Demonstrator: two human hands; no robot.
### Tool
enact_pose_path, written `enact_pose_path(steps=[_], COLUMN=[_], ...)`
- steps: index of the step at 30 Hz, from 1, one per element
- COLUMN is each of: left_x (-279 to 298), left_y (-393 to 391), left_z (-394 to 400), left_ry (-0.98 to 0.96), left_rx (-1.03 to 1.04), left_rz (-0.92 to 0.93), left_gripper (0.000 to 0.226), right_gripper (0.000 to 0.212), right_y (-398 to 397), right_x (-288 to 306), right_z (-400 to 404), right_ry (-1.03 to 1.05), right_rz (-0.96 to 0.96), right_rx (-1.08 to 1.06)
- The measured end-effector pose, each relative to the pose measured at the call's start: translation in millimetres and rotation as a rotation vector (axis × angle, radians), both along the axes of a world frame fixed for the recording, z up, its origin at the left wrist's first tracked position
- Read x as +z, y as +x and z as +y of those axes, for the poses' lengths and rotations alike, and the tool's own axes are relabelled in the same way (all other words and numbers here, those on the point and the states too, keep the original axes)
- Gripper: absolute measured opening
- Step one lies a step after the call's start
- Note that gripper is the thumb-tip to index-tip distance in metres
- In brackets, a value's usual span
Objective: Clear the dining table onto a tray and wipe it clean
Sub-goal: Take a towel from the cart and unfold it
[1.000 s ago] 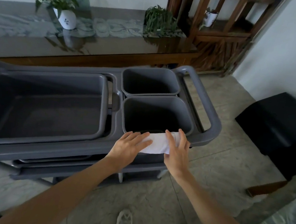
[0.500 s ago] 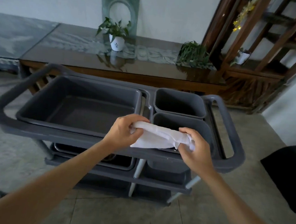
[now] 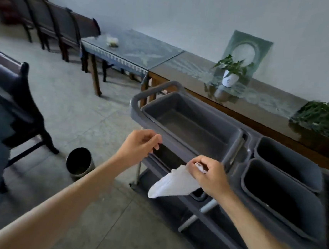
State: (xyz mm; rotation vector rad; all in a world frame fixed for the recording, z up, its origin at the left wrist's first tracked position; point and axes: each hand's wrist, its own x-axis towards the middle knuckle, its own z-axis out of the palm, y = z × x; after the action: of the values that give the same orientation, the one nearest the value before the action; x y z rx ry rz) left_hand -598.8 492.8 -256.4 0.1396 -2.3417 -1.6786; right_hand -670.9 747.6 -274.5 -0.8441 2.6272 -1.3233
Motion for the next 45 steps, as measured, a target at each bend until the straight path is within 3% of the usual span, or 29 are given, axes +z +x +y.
enact_pose_path(steps=[3,7,17,22,27,32,35,40,43,45], left_x=[-25,-52,-67,-66,-71,-79,-87,-93,-90,-87], left_y=[52,108,200,237,263,283,298,308,311,317], left_z=[-16,-20,-50,-64,-77,-91,-107,-126,-134,-142], left_ry=[-0.084,-0.050,-0.045,0.070,0.020,0.114,0.170,0.247,0.301,0.290], left_rx=[-0.093,-0.144,0.107,0.240,0.419,0.625,0.753,0.851,0.818,0.779], left_rz=[-0.094,-0.213,-0.133,-0.073,-0.008,-0.031,-0.083,-0.137,-0.076,-0.045], left_gripper=[0.013,0.030,0.015,0.025,0.008,0.010,0.011,0.024,0.039,0.036], right_gripper=[0.010,0.012,0.001,0.031,0.056,0.068,0.059,0.027,0.015,0.012], right_y=[28,59,122,145,160,160,141,119,106,92], right_x=[-10,-13,-16,-12,-14,-11,-6,-9,-12,-15], right_z=[-39,-79,-146,-175,-199,-224,-234,-249,-257,-261], right_ry=[0.063,0.068,0.082,0.043,0.014,0.086,0.191,0.287,0.289,0.279], right_rz=[-0.018,-0.079,-0.128,-0.260,-0.445,-0.365,-0.187,-0.063,-0.040,-0.099], right_rx=[0.128,0.262,0.498,0.578,0.747,0.904,0.862,0.841,0.828,0.811])
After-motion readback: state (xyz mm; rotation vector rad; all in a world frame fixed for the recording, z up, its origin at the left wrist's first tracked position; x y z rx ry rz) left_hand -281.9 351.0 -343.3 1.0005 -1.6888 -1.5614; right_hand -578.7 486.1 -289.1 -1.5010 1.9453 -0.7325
